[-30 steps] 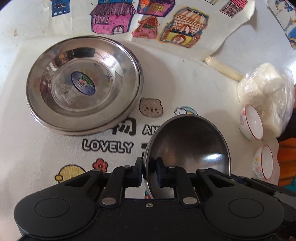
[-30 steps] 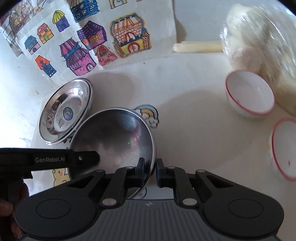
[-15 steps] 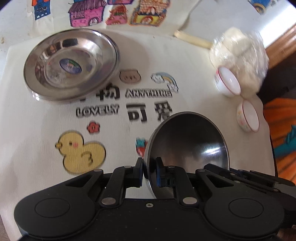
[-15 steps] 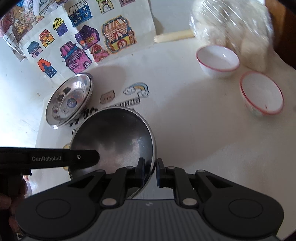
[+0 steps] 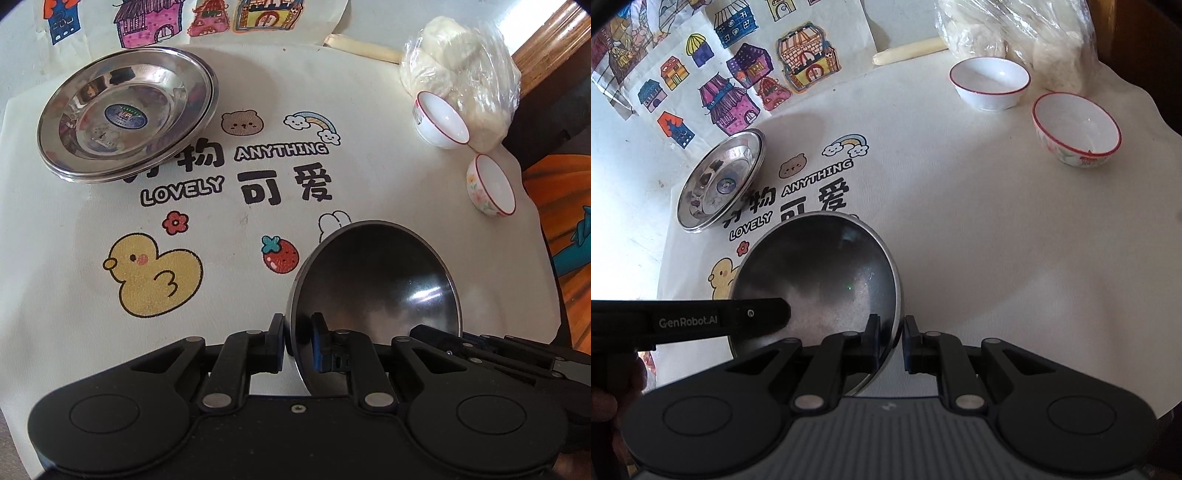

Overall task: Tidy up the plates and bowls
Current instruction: 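Lift the deep steel bowl with both grippers, lower it beside the duck print, open, then move both open grippers to the red-rimmed white bowl near the dough bag, then close both grippers on the rim of the red-rimmed white bowl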

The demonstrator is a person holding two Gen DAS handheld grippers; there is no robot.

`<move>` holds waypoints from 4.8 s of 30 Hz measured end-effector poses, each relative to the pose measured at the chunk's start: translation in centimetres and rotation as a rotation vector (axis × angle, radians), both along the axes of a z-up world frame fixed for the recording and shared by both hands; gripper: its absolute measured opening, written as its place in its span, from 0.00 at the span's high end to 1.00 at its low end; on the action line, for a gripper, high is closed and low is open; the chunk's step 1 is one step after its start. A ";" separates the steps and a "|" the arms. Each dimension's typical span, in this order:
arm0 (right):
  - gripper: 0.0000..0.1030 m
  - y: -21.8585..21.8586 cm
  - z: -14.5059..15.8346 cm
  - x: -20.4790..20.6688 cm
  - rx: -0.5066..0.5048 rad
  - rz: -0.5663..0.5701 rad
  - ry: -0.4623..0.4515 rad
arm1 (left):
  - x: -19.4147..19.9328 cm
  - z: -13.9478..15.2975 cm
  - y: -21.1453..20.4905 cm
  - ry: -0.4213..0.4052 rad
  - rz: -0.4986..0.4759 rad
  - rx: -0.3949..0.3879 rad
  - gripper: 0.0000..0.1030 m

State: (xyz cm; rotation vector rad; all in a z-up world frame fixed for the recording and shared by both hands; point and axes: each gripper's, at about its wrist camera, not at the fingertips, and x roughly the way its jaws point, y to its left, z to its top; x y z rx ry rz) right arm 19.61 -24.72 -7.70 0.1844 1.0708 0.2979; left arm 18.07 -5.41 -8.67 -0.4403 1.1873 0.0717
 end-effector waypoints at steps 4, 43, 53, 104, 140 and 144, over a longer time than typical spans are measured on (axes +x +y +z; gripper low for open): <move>0.87 0.1 -0.3 0.0 0.003 -0.002 0.005 | 0.0 -0.5 0.2 0.023 -0.002 -0.003 0.85; 0.00 -3.5 4.8 -1.6 -0.054 -0.109 -0.253 | 1.1 7.3 -0.5 -0.220 0.006 0.149 0.01; 0.00 -10.1 4.2 1.8 -0.049 0.056 -0.242 | 2.9 8.9 -6.0 -0.333 0.109 0.151 0.01; 0.00 -22.5 2.0 17.2 -0.176 0.099 -0.226 | 19.6 0.5 -18.9 -0.027 0.130 0.253 0.01; 0.36 -19.8 0.1 19.4 -0.158 0.245 -0.126 | 21.2 -1.6 -18.4 0.044 0.142 0.259 0.24; 0.39 -19.8 0.0 19.5 -0.149 0.241 -0.119 | 21.1 -1.3 -18.7 0.033 0.125 0.248 0.34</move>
